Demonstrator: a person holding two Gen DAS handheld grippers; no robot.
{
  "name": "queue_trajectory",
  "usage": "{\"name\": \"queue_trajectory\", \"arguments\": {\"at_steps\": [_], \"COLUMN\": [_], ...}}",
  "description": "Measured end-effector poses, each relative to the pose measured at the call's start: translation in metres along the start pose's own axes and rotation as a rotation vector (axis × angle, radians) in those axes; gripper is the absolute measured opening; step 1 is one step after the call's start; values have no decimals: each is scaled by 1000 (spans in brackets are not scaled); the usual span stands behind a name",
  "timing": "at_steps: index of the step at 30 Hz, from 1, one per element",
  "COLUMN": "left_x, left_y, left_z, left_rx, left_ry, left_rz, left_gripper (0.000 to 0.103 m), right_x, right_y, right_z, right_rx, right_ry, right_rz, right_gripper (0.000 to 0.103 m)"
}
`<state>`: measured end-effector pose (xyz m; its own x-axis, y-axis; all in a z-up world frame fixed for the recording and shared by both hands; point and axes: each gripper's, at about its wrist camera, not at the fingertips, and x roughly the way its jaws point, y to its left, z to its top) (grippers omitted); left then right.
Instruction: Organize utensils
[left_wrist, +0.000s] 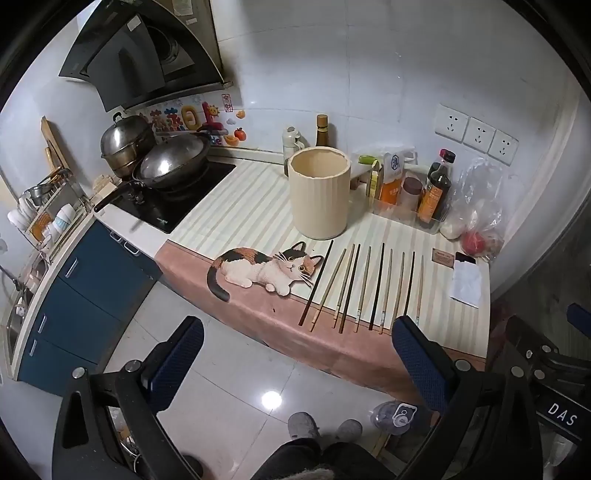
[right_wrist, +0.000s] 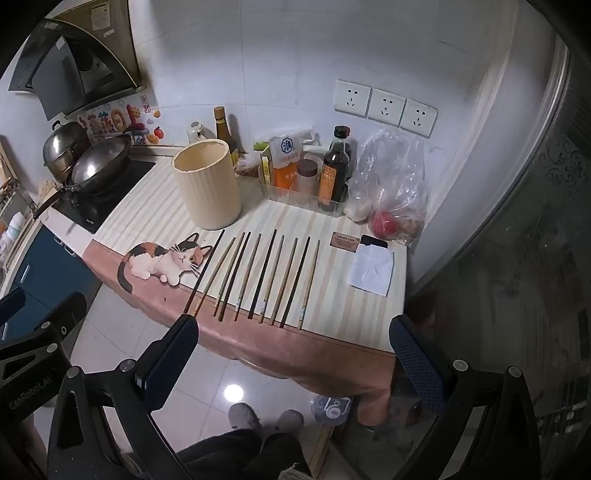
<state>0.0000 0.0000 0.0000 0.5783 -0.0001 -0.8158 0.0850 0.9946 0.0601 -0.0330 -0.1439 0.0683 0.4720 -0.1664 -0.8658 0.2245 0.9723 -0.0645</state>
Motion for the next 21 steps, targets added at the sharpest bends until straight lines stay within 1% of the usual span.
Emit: {"name": "queue_trajectory", "arguments": {"at_steps": [6,12,19,21], "left_x": [0,-1,3,4], "left_y": [0,0,2,8], "left_z": [0,1,-2,-1], "left_rx": [4,3,4,3], "left_ry": [2,-1,-1,-2], "left_rz": [5,5,5,1], "left_gripper": [103,103,103,103], "right_x": [1,1,3,2], "right_y": [0,3,8,9], "right_z": [4,1,4,4], "right_rx": [7,8,11,11], "right_ry": [1,0,-3,-5], "right_rz": [11,10,-5,-9], "right_gripper": [103,103,103,103]}}
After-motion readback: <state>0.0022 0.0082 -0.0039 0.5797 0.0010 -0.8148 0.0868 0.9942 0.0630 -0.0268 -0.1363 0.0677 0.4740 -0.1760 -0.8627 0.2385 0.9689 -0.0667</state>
